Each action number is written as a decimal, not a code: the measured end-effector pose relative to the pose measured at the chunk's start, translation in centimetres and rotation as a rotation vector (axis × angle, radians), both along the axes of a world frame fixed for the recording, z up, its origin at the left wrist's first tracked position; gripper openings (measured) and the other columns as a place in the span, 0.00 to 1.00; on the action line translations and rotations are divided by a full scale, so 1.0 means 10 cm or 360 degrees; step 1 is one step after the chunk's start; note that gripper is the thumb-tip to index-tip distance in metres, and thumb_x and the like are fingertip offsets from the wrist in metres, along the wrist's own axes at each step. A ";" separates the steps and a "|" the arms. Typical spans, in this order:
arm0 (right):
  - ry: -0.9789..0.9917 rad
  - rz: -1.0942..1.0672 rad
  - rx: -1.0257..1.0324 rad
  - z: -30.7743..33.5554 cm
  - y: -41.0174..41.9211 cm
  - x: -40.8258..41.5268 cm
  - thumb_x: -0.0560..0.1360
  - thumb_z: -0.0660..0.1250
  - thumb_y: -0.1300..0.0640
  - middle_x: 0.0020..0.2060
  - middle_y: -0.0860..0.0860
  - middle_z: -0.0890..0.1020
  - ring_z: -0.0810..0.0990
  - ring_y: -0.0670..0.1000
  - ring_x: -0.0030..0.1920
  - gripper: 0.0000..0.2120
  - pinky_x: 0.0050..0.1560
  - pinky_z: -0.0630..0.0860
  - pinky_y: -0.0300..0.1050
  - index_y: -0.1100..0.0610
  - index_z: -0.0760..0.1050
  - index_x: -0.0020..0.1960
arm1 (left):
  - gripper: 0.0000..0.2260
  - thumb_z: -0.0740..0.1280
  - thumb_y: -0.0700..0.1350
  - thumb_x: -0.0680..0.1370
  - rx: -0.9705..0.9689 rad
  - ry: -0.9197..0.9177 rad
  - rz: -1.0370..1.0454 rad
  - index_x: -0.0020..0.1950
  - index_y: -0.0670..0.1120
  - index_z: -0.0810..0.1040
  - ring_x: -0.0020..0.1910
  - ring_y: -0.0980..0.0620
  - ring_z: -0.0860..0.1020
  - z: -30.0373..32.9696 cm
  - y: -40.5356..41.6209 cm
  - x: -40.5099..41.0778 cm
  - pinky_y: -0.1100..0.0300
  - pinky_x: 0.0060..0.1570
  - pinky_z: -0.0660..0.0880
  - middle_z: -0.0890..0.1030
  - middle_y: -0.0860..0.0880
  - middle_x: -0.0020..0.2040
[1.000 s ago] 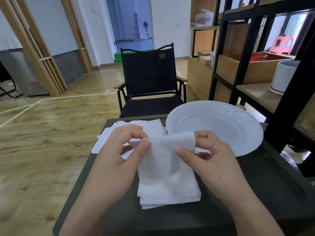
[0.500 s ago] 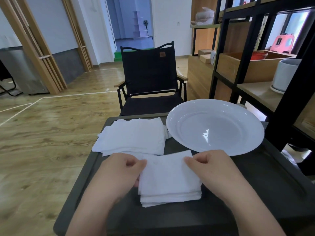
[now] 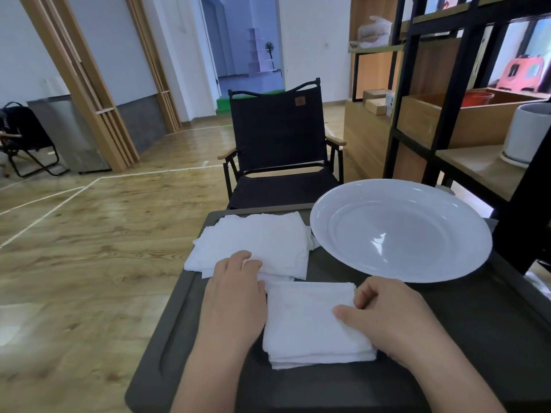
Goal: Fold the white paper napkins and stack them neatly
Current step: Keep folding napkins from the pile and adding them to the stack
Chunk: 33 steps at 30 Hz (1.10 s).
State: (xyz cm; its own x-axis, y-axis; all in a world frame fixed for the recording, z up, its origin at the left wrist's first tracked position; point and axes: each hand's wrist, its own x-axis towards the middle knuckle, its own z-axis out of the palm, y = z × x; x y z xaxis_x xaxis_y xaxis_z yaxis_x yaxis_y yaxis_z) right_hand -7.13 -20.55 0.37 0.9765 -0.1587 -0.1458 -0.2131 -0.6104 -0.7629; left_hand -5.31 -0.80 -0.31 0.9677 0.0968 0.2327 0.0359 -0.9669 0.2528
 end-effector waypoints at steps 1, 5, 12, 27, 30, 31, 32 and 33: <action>0.0006 0.0007 0.0006 0.00 0.00 0.01 0.65 0.76 0.50 0.31 0.47 0.78 0.75 0.47 0.31 0.13 0.32 0.70 0.39 0.56 0.76 0.38 | 0.18 0.57 0.46 0.81 0.0029 0.0029 -0.0009 0.71 0.54 0.67 0.72 0.54 0.60 -0.02 0.00 0.00 0.62 0.64 0.64 0.61 0.57 0.75; 0.0020 0.0035 0.0040 -0.01 -0.02 0.01 0.66 0.76 0.49 0.31 0.47 0.76 0.74 0.48 0.31 0.13 0.31 0.69 0.40 0.56 0.75 0.38 | 0.21 0.56 0.41 0.79 0.0055 0.0049 -0.0075 0.72 0.55 0.68 0.73 0.55 0.59 -0.05 0.01 0.02 0.62 0.64 0.63 0.60 0.58 0.76; 0.0000 0.0044 0.0036 -0.02 -0.02 0.00 0.67 0.75 0.50 0.31 0.46 0.76 0.74 0.46 0.33 0.12 0.32 0.70 0.39 0.57 0.76 0.40 | 0.25 0.57 0.37 0.78 -0.0015 0.0033 -0.0151 0.71 0.58 0.70 0.75 0.57 0.56 -0.08 0.02 0.04 0.60 0.70 0.59 0.60 0.59 0.77; -0.0075 -0.0008 -0.0002 0.00 -0.02 -0.01 0.69 0.73 0.46 0.33 0.47 0.78 0.76 0.47 0.33 0.13 0.31 0.69 0.39 0.55 0.75 0.39 | 0.17 0.64 0.35 0.78 -0.0240 -0.0466 -0.0277 0.64 0.48 0.79 0.68 0.58 0.70 -0.08 0.03 0.07 0.57 0.68 0.65 0.78 0.54 0.65; -0.0216 -0.0095 -0.0072 0.06 -0.01 -0.02 0.70 0.71 0.44 0.29 0.47 0.76 0.74 0.46 0.31 0.17 0.30 0.66 0.39 0.55 0.72 0.35 | 0.10 0.70 0.37 0.75 -0.0589 -0.0651 -0.0071 0.50 0.49 0.86 0.52 0.61 0.78 0.04 0.04 -0.03 0.65 0.55 0.70 0.85 0.57 0.49; -0.0257 -0.0113 -0.0071 0.08 -0.01 -0.02 0.71 0.71 0.43 0.28 0.47 0.75 0.72 0.47 0.30 0.18 0.30 0.65 0.39 0.56 0.71 0.34 | 0.09 0.71 0.38 0.75 -0.0648 -0.0617 -0.0027 0.47 0.51 0.86 0.46 0.62 0.79 0.06 0.04 -0.05 0.70 0.49 0.70 0.84 0.60 0.45; -0.0284 -0.0120 -0.0055 0.09 -0.02 -0.02 0.71 0.71 0.43 0.27 0.47 0.74 0.72 0.47 0.29 0.19 0.29 0.65 0.39 0.56 0.71 0.34 | 0.08 0.71 0.40 0.74 -0.0682 -0.0548 -0.0013 0.46 0.53 0.85 0.41 0.65 0.78 0.07 0.04 -0.06 0.75 0.43 0.69 0.82 0.63 0.41; -0.0298 -0.0122 -0.0036 0.10 -0.02 -0.02 0.71 0.71 0.43 0.27 0.48 0.73 0.71 0.47 0.29 0.19 0.29 0.65 0.38 0.56 0.70 0.34 | 0.08 0.72 0.41 0.74 -0.0709 -0.0469 -0.0016 0.45 0.55 0.84 0.39 0.66 0.78 0.06 0.05 -0.06 0.77 0.39 0.68 0.81 0.64 0.39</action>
State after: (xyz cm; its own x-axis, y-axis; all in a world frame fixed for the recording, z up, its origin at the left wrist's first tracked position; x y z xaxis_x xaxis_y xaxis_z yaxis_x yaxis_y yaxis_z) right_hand -7.32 -20.71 1.32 0.9711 -0.2351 0.0416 -0.1155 -0.6152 -0.7799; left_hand -5.93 -0.32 0.32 0.8690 0.2392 0.4332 -0.1074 -0.7634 0.6370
